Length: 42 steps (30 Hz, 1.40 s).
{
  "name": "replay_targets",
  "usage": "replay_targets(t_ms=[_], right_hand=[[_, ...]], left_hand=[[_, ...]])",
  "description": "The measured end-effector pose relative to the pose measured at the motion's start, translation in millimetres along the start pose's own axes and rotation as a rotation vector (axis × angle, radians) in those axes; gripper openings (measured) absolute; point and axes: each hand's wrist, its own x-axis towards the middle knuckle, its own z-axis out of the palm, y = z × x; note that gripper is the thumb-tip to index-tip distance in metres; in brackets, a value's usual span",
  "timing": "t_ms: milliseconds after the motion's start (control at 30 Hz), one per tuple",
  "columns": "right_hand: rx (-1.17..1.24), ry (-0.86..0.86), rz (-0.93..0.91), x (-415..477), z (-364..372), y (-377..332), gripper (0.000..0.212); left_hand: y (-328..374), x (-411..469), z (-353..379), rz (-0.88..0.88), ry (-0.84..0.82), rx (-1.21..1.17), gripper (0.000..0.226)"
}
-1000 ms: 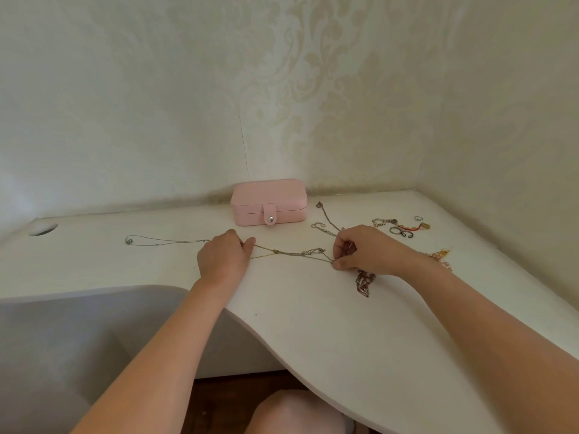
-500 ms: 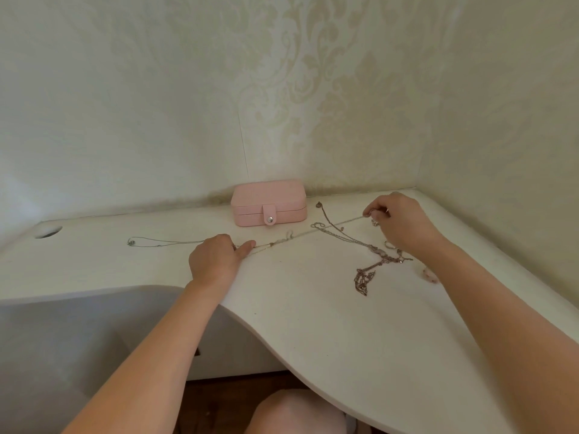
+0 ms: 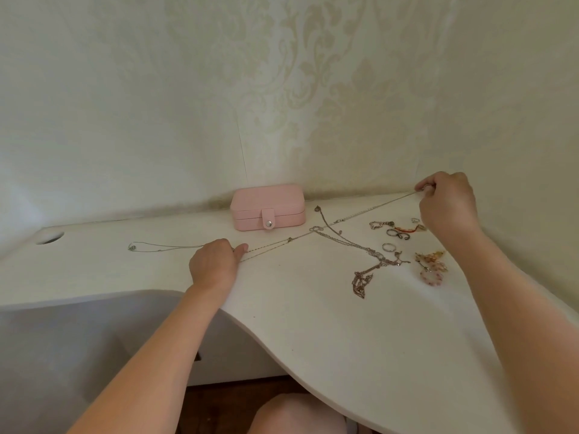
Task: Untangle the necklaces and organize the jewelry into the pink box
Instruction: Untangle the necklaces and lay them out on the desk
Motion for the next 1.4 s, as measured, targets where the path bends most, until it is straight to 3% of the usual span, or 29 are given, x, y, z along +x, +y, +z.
replay_targets(t_ms=[200, 333, 400, 500, 633, 767, 933, 1033, 1200, 1400], right_hand=[[-0.415, -0.346, 0.119, 8.2, 3.9, 19.4, 0.015], [-0.468, -0.354, 0.081, 1.7, 9.5, 13.1, 0.015], [-0.424, -0.364, 0.001, -6.6, 17.4, 3.3, 0.022], [-0.133, -0.451, -0.158, -30.9, 34.1, -24.2, 0.026], [0.092, -0.683, -0.361, -59.2, 67.1, -56.5, 0.015], [0.067, -0.716, -0.443, -69.0, 91.9, -60.2, 0.011], [0.039, -0.714, -0.565, -71.7, 100.9, -57.3, 0.008], [0.121, -0.725, -0.499, -69.2, 100.0, -52.3, 0.009], [0.149, -0.76, -0.522, -68.5, 96.3, -50.0, 0.003], [0.019, -0.758, -0.594, -69.9, 94.4, -51.5, 0.009]], left_hand=[[3.0, -7.2, -4.0, 0.011, 0.02, -0.003, 0.043], [6.7, -12.0, -4.0, 0.048, 0.081, -0.023, 0.04], [8.0, -13.5, -2.6, 0.077, 0.125, -0.025, 0.038], [9.2, -13.3, 2.8, 0.161, 0.229, -0.002, 0.031], [24.8, -21.7, 9.6, 0.451, 0.308, -0.179, 0.016], [38.5, -23.7, 11.3, 0.632, 0.073, -0.33, 0.018], [41.9, -22.5, 8.7, 0.554, -0.211, -0.597, 0.014], [41.3, -20.6, 6.0, 0.482, -0.315, -0.7, 0.015], [38.1, -19.7, 5.5, 0.461, -0.364, -0.743, 0.024], [37.7, -20.4, 4.0, 0.453, -0.386, -0.777, 0.022]])
